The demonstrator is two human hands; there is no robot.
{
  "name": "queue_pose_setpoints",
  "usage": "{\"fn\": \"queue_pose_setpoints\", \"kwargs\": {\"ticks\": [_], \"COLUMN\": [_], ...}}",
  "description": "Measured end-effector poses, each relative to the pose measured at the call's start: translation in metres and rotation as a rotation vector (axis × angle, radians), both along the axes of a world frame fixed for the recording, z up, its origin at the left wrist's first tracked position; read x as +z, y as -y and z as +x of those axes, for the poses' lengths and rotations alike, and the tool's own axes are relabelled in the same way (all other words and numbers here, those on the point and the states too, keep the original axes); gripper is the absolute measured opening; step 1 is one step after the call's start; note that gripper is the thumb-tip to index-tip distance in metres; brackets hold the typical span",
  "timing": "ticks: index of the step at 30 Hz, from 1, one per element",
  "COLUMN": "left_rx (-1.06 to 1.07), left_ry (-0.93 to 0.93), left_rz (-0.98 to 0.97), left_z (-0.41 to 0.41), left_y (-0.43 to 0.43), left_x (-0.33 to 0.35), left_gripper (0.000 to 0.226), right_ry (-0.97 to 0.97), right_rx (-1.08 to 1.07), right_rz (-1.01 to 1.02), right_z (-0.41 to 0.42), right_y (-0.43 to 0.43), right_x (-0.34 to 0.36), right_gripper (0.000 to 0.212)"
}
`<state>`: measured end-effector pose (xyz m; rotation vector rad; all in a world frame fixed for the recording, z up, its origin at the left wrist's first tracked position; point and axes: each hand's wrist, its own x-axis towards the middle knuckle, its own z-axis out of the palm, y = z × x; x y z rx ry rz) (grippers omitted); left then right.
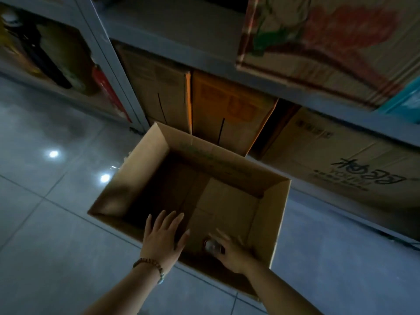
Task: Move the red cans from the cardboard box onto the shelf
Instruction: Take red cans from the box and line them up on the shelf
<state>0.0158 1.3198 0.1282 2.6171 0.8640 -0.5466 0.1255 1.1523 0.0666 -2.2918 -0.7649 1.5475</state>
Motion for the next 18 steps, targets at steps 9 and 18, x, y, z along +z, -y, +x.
{"fn": "queue_pose_setpoints", "kwargs": {"ticks": [9,18], "left_rx": [-0.077,-0.088], "left_ry": [0.218,0.08], "left_rz": [0.04,-0.001], "left_z": [-0.007,-0.001], "left_y": [-0.007,-0.007], "left_x": [-0.044,-0.036], "left_gripper": [0.053,0.088], "right_ry": [0.208,-0.183], "right_rx": [0.301,-0.568], "right_rz": [-0.046,0.113], "right_z": [-0.002,0.006], "right_y": [-0.018,-0.028], "right_x": [-0.082,-0.067], "right_gripper": [0.068,0.036]}}
